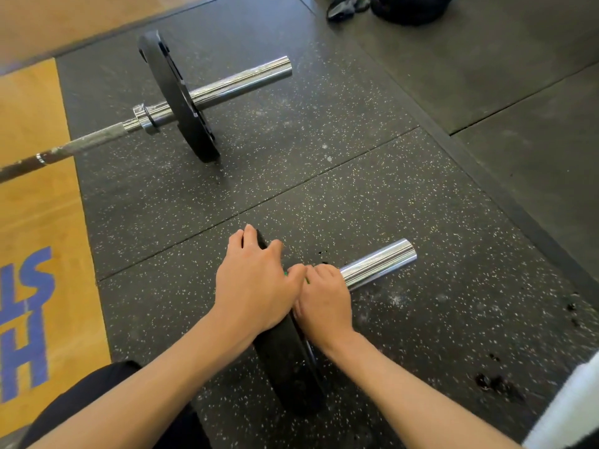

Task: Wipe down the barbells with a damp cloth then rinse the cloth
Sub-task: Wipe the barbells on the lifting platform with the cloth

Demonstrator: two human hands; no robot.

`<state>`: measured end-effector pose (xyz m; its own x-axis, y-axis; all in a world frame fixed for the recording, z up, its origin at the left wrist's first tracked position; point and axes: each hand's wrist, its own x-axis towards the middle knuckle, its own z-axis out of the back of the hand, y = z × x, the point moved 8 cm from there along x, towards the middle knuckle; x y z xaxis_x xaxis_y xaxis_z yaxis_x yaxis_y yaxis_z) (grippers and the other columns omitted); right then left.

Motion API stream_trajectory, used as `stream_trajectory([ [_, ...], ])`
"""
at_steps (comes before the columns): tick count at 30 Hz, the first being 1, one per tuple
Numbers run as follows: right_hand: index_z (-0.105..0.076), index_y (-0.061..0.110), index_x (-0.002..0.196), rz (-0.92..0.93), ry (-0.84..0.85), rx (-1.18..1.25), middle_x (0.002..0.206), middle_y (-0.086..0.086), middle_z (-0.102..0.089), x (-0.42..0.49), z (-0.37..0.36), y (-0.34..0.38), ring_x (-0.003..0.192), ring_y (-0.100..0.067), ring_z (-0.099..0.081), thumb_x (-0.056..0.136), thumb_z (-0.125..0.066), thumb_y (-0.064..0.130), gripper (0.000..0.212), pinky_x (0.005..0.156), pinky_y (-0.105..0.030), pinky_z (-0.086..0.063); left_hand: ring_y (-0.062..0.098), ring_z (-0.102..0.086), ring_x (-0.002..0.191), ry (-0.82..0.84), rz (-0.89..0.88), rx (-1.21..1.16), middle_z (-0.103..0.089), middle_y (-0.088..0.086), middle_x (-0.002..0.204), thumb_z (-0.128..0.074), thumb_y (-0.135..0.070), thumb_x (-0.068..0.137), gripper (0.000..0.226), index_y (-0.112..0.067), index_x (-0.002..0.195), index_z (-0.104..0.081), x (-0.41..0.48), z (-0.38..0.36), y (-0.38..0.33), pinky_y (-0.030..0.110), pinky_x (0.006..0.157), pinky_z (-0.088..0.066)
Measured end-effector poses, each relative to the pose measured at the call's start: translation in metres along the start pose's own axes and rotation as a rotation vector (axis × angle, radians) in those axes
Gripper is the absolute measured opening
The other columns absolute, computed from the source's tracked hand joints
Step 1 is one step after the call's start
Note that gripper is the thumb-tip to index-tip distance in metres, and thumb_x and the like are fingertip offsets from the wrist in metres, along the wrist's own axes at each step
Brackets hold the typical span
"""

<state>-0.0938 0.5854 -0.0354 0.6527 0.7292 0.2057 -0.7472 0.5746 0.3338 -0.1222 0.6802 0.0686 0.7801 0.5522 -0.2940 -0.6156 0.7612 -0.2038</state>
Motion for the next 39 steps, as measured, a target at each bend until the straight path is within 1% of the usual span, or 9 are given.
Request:
stream_trajectory([
  [2, -0.061, 0.017, 0.126, 0.217, -0.007, 0.008, 0.114, -0.005, -0.066, -0.015, 0.001, -0.008, 0.105, -0.028, -0.059, 0.108, -0.037, 0.035, 0.035, 0.100, -0.042, -0.046, 0.028, -0.018, 0.145, -0.008, -0.009, 0.008, -0.024, 0.015, 0.161, -0.045, -0.048, 0.094, 0.039, -0.017, 0.112, -0.061, -0.001, 0.001, 0.000, 0.041, 0.103, -0.039],
  [4, -0.036, 0.025, 0.154, 0.435, 0.069, -0.098, 0.151, -0.009, -0.050, -0.032, 0.003, -0.035, 0.138, -0.028, -0.047, 0.108, -0.040, 0.039, 0.049, 0.118, -0.046, -0.034, 0.028, -0.018, 0.145, -0.015, -0.017, 0.005, -0.025, 0.015, 0.161, -0.045, -0.048, 0.093, 0.040, -0.018, 0.114, -0.062, -0.001, 0.001, -0.002, 0.040, 0.104, -0.039],
  [7, -0.022, 0.031, 0.161, 0.432, 0.080, -0.213, 0.164, -0.013, -0.029, -0.036, 0.014, -0.103, 0.151, -0.029, -0.029, 0.107, -0.042, 0.042, 0.059, 0.123, -0.049, -0.025, 0.028, -0.020, 0.143, -0.018, -0.019, -0.009, -0.029, 0.014, 0.158, -0.046, -0.047, 0.094, 0.039, -0.017, 0.110, -0.064, -0.002, 0.002, -0.003, 0.039, 0.101, -0.040],
  [11, -0.038, 0.023, 0.154, 0.172, 0.053, -0.191, 0.158, -0.017, -0.040, -0.024, 0.035, -0.150, 0.147, -0.033, -0.034, 0.109, -0.024, 0.042, 0.052, 0.124, -0.050, -0.019, 0.029, -0.020, 0.144, -0.012, -0.023, -0.005, -0.027, 0.016, 0.159, -0.044, -0.047, 0.094, 0.039, -0.016, 0.107, -0.064, -0.003, 0.002, -0.003, 0.040, 0.104, -0.039],
  [15, -0.066, 0.012, 0.129, -0.335, -0.153, -0.060, 0.137, -0.015, -0.061, -0.014, 0.029, -0.114, 0.137, -0.033, -0.045, 0.105, -0.034, 0.030, 0.044, 0.124, -0.050, -0.018, 0.029, -0.021, 0.144, -0.027, -0.022, -0.005, -0.029, 0.016, 0.158, -0.044, -0.047, 0.092, 0.040, -0.015, 0.104, -0.065, -0.003, 0.001, -0.004, 0.042, 0.104, -0.040],
  [19, -0.057, 0.022, 0.141, 0.104, -0.054, -0.013, 0.143, -0.008, -0.057, -0.031, 0.001, -0.041, 0.136, -0.031, -0.048, 0.105, -0.045, 0.039, 0.042, 0.122, -0.050, -0.025, 0.028, -0.022, 0.143, -0.036, -0.026, 0.004, -0.031, 0.016, 0.157, -0.042, -0.049, 0.091, 0.041, -0.016, 0.103, -0.064, -0.002, 0.003, -0.003, 0.039, 0.101, -0.041],
  [23, -0.049, 0.024, 0.150, 0.342, 0.011, -0.141, 0.153, -0.013, -0.047, -0.034, 0.007, -0.065, 0.140, -0.031, -0.045, 0.104, -0.044, 0.036, 0.048, 0.121, -0.049, -0.028, 0.028, -0.021, 0.143, -0.020, -0.025, -0.001, -0.030, 0.017, 0.157, -0.045, -0.046, 0.092, 0.039, -0.015, 0.104, -0.064, -0.003, 0.003, -0.002, 0.040, 0.102, -0.039],
  [31, -0.070, 0.007, 0.121, -0.276, -0.018, -0.081, 0.127, -0.012, -0.068, 0.002, 0.043, -0.151, 0.130, -0.030, -0.053, 0.104, -0.027, 0.032, 0.053, 0.121, -0.051, -0.027, 0.026, -0.030, 0.132, -0.021, -0.011, -0.024, -0.043, 0.012, 0.142, -0.048, -0.044, 0.092, 0.033, -0.014, 0.094, -0.062, 0.005, 0.005, -0.002, 0.034, 0.079, -0.033],
  [39, -0.069, 0.015, 0.107, -0.466, -0.017, 0.148, 0.107, 0.001, -0.070, 0.003, 0.030, -0.092, 0.112, -0.023, -0.059, 0.106, -0.024, 0.032, 0.048, 0.121, -0.049, -0.022, 0.029, -0.020, 0.146, -0.024, -0.013, -0.045, -0.029, 0.016, 0.159, -0.049, -0.048, 0.092, 0.040, -0.014, 0.111, -0.062, -0.001, 0.004, -0.002, 0.040, 0.106, -0.038],
])
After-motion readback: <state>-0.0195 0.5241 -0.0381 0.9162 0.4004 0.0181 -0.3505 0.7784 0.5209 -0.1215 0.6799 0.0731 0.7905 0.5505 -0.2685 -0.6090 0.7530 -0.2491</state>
